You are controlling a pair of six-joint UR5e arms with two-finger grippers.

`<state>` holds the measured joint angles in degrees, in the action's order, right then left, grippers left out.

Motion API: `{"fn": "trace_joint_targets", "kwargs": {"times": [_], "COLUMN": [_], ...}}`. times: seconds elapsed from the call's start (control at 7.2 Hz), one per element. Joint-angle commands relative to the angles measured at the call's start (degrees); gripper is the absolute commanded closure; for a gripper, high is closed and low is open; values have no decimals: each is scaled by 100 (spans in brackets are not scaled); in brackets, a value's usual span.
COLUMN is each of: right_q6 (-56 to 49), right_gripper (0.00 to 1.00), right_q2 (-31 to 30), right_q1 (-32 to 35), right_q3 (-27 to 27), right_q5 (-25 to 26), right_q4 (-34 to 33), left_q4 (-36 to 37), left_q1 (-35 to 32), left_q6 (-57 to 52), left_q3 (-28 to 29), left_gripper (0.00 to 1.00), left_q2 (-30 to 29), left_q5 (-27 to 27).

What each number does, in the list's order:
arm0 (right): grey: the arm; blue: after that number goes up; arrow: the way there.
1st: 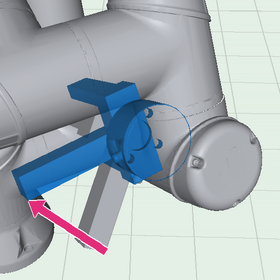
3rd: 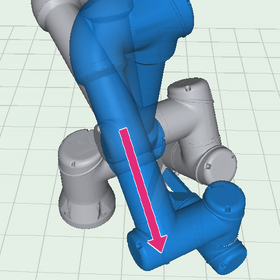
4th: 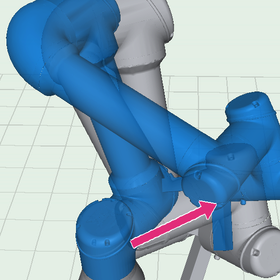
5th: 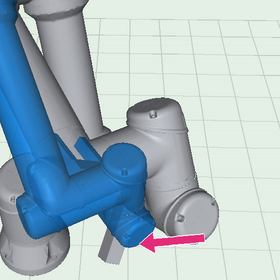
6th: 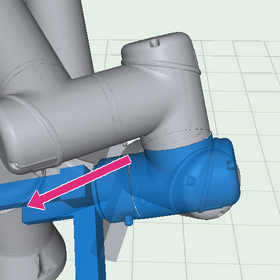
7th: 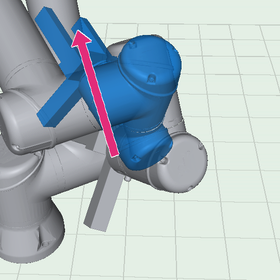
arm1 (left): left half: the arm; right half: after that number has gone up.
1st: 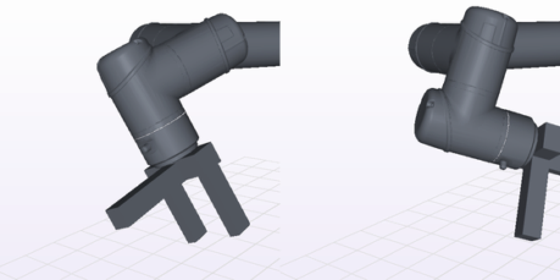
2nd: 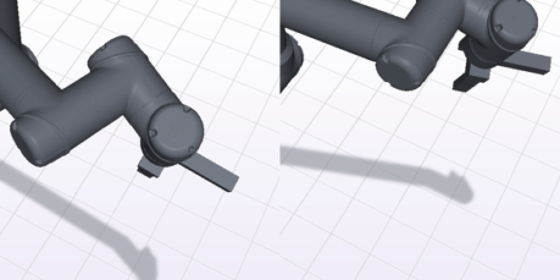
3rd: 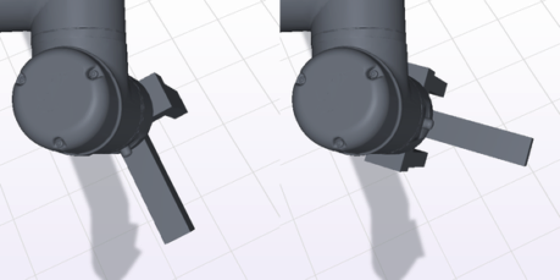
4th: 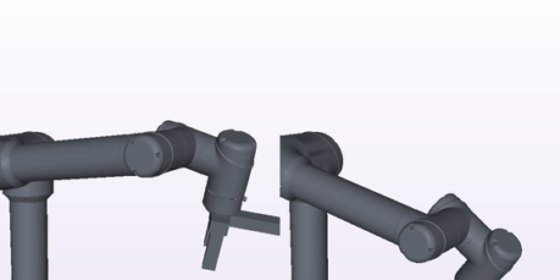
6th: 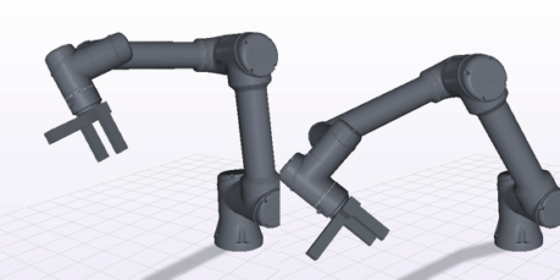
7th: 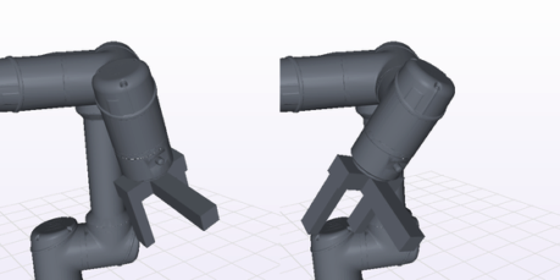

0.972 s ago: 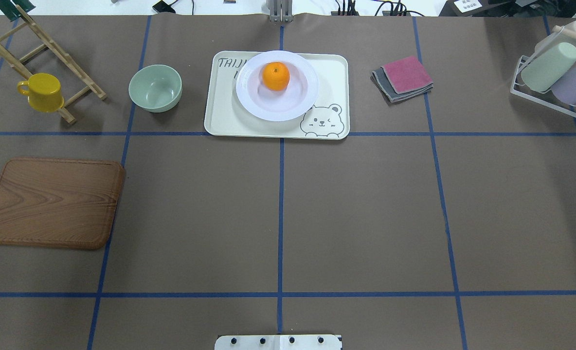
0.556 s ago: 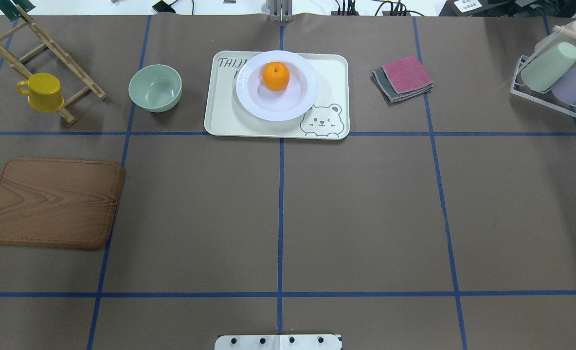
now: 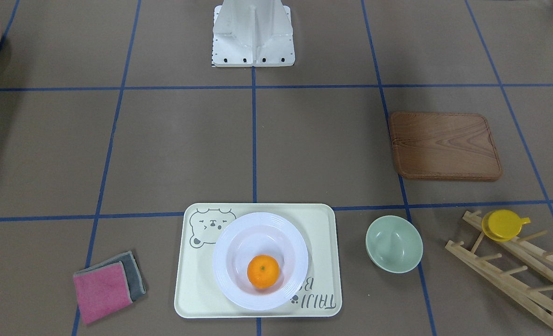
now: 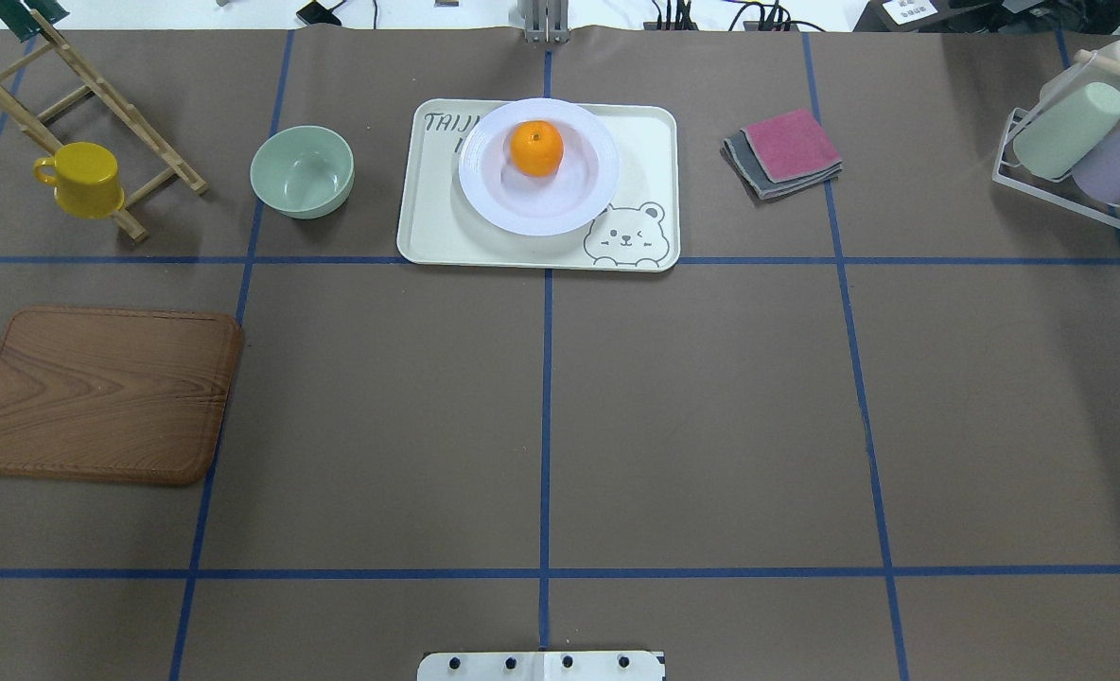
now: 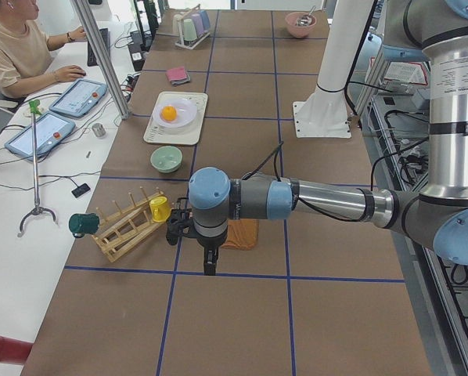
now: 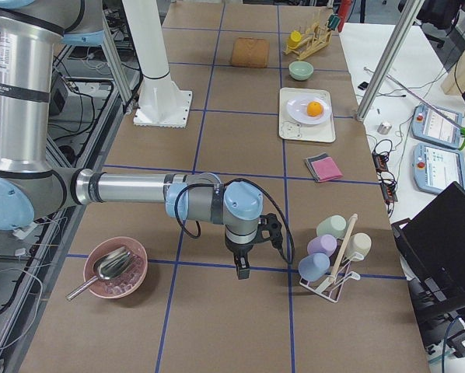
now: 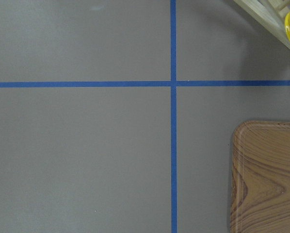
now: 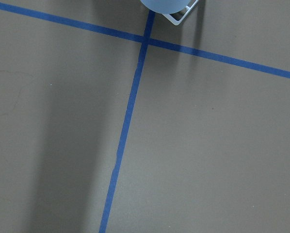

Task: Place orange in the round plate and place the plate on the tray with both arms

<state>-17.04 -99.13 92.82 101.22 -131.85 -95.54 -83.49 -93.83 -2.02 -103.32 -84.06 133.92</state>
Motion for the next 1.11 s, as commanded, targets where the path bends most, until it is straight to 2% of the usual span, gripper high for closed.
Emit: {"fn": "trace_joint_targets", "kwargs": {"times": [0.0,0.97], "right_q6": [16,104], "right_gripper": [0,0], "right_q2": [-1,8], "right_q1": [0,0], "right_q3": [3,3], "right_q5": [-8,-87], "right_q4": [0,18], "left_q4": [-18,-26], "left_q1": [-4,5], "left_q6": [0,0], "left_q3": [-4,-48], "left_gripper": [0,0], "left_q2": [31,30], "left_q5": [3,-6]}}
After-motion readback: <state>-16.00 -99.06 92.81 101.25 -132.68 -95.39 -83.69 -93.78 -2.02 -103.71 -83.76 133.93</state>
